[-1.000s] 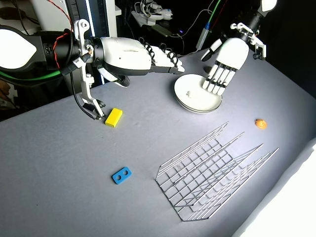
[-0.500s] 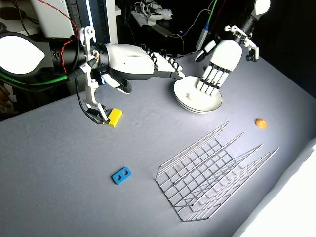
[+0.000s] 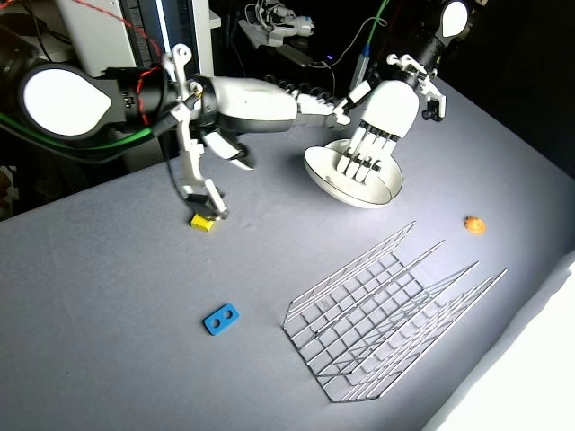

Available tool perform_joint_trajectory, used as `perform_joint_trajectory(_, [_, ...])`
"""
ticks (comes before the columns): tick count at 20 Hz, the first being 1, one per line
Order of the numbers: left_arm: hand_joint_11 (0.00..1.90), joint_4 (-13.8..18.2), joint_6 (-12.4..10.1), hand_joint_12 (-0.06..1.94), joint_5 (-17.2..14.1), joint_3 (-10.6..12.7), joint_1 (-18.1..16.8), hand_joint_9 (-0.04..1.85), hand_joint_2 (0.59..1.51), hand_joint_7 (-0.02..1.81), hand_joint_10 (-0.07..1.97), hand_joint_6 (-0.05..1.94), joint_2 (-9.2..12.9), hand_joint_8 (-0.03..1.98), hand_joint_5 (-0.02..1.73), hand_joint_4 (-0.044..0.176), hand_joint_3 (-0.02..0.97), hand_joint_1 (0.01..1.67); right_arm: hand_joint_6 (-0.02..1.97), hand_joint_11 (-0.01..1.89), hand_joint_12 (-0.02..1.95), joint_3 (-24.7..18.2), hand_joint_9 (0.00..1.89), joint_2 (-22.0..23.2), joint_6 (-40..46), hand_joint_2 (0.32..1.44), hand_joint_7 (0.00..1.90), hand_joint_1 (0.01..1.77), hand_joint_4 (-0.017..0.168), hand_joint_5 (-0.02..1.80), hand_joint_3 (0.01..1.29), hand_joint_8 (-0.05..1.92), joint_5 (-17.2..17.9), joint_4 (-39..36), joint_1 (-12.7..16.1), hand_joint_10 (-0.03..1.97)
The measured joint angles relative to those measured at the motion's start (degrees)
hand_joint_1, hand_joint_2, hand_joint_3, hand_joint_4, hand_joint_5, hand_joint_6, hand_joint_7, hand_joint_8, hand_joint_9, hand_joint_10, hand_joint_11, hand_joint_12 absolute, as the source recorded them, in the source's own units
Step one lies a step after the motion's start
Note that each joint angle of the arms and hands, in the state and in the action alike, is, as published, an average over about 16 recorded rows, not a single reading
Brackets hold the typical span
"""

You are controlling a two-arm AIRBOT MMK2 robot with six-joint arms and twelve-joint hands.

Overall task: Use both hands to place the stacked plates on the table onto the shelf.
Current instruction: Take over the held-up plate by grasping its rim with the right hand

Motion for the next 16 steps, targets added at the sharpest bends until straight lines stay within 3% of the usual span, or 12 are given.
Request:
perform_joint_trajectory(9, [0.02, -1.78, 0.00, 0.01, 1.52, -0.95, -0.62, 0.02, 1.163, 0.00, 0.01, -0.02, -0.47, -0.01, 0.00, -0.004, 0.009, 0.02, 0.02, 0.02, 0.24, 5.45, 0.02, -9.30, -9.91, 0.91, 0.02, 1.15, 0.002, 0.02, 0.02, 0.01, -6.27, 6.57, 1.25, 0.00])
perform_joint_trajectory(16, [0.02, -2.22, 0.00, 0.01, 1.58, -0.93, -0.77, 0.02, 1.160, 0.00, 0.01, -0.02, -0.68, -0.01, 0.00, -0.004, 0.009, 0.02, 0.02, 0.02, 0.37, 9.20, 0.07, -14.65, -16.41, 0.94, 0.08, 1.18, 0.002, 0.09, 0.02, 0.01, -8.03, 10.83, 0.71, 0.00])
